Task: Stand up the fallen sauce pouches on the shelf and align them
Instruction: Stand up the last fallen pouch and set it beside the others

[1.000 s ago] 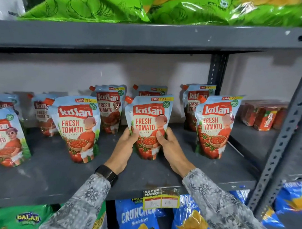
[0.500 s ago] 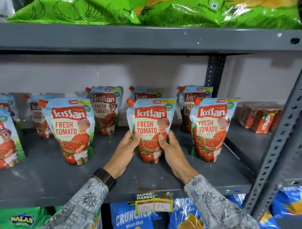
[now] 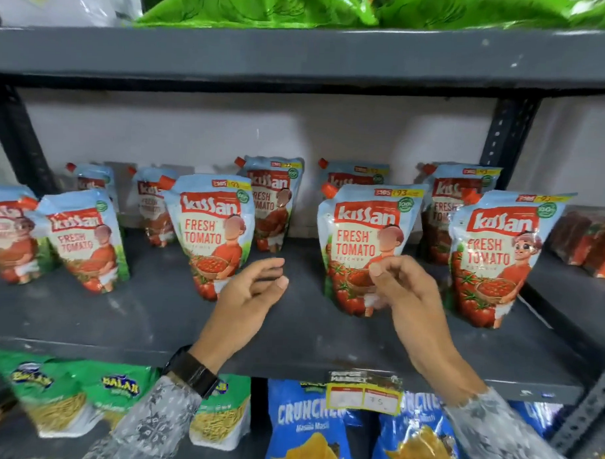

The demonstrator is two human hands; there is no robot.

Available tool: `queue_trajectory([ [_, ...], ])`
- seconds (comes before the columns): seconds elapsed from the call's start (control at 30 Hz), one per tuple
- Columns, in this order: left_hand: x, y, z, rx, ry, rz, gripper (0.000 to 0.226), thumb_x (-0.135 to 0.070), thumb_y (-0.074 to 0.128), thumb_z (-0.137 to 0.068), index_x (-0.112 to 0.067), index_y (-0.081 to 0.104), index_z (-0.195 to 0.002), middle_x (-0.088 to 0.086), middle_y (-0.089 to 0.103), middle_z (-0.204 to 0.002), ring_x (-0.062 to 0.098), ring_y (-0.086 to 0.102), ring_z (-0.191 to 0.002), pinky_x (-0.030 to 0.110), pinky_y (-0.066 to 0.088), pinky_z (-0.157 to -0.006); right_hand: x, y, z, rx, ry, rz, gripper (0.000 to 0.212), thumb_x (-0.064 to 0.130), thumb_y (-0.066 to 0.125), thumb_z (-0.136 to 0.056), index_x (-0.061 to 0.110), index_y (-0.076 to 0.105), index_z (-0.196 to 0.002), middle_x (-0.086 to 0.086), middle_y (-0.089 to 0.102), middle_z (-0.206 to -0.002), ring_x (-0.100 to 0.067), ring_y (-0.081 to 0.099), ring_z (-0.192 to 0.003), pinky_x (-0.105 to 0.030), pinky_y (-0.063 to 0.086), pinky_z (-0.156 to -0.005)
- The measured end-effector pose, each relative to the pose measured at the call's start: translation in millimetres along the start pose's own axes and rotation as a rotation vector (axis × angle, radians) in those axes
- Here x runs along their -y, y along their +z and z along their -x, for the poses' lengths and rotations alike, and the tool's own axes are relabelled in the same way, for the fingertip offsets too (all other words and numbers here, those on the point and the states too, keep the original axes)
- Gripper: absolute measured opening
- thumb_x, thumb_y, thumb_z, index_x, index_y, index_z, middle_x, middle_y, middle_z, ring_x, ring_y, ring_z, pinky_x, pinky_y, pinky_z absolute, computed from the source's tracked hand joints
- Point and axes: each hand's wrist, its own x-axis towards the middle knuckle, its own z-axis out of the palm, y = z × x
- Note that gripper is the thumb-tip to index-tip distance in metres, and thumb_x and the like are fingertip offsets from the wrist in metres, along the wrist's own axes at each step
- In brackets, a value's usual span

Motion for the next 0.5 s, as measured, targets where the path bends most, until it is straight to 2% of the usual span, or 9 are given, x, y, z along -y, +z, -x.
queue_trajectory([
  [0.1, 7, -43, 4, -0.093, 0.054, 0.024, 0.03, -0.027, 0.068, -0.097, -0.027, 0.069, -0.127, -0.007, 0.074, -0.12, 0.002, 0.071, -0.109, 0.022, 0.056, -0.091, 13, 58, 6, 0.133, -0.016, -0.009, 0.011, 0.021, 0.07, -0.097, 0.029, 0.072, -0.09, 0.011, 0.069, -0.082, -0.006, 0.064, -0.074, -0.026, 0.061, -0.064],
  [0.17, 12, -71, 4, -0.129, 0.066, 0.065, 0.026, -0.019, 0.067, -0.097, -0.021, 0.071, -0.123, -0.003, 0.076, -0.116, 0.008, 0.073, -0.102, 0.022, 0.058, -0.084, 16, 100, 6, 0.188, 0.008, -0.006, 0.008, 0.021, 0.071, -0.098, 0.029, 0.071, -0.098, 0.005, 0.064, -0.086, -0.005, 0.065, -0.079, -0.032, 0.062, -0.07],
  [0.23, 20, -103, 4, -0.153, 0.085, 0.056, 0.021, -0.02, 0.067, -0.097, -0.024, 0.073, -0.118, -0.006, 0.077, -0.111, 0.006, 0.073, -0.099, 0.019, 0.057, -0.079, 13, 144, 5, 0.17, 0.052, -0.008, 0.012, 0.021, 0.07, -0.099, 0.03, 0.067, -0.107, 0.001, 0.061, -0.094, -0.009, 0.065, -0.086, -0.033, 0.062, -0.074],
  [0.33, 33, -142, -5, -0.199, 0.091, -0.031, 0.019, -0.031, 0.067, -0.096, -0.035, 0.07, -0.115, -0.014, 0.073, -0.109, 0.002, 0.069, -0.102, 0.017, 0.054, -0.085, -1, 189, 1, 0.07, 0.114, 0.003, 0.029, 0.025, 0.07, -0.099, 0.028, 0.058, -0.125, 0.003, 0.058, -0.105, -0.012, 0.062, -0.094, -0.029, 0.058, -0.078],
  [0.43, 40, -162, -25, -0.158, 0.021, -0.029, 0.051, -0.031, 0.072, -0.093, -0.033, 0.052, -0.14, -0.011, 0.06, -0.132, 0.007, 0.058, -0.119, 0.029, 0.048, -0.098, -12, 216, -5, -0.008, 0.162, -0.062, 0.044, 0.029, 0.071, -0.098, 0.037, 0.047, -0.134, 0.011, 0.057, -0.117, -0.003, 0.062, -0.101, -0.013, 0.052, -0.071],
  [0.5, 40, -164, -38, -0.037, -0.062, 0.147, 0.071, -0.02, 0.073, -0.093, -0.03, 0.035, -0.153, -0.006, 0.054, -0.138, 0.004, 0.058, -0.121, 0.025, 0.048, -0.096, -18, 228, -11, -0.014, 0.181, -0.173, 0.052, 0.022, 0.071, -0.098, 0.034, 0.044, -0.141, 0.012, 0.061, -0.123, -0.001, 0.065, -0.106, -0.009, 0.055, -0.071],
])
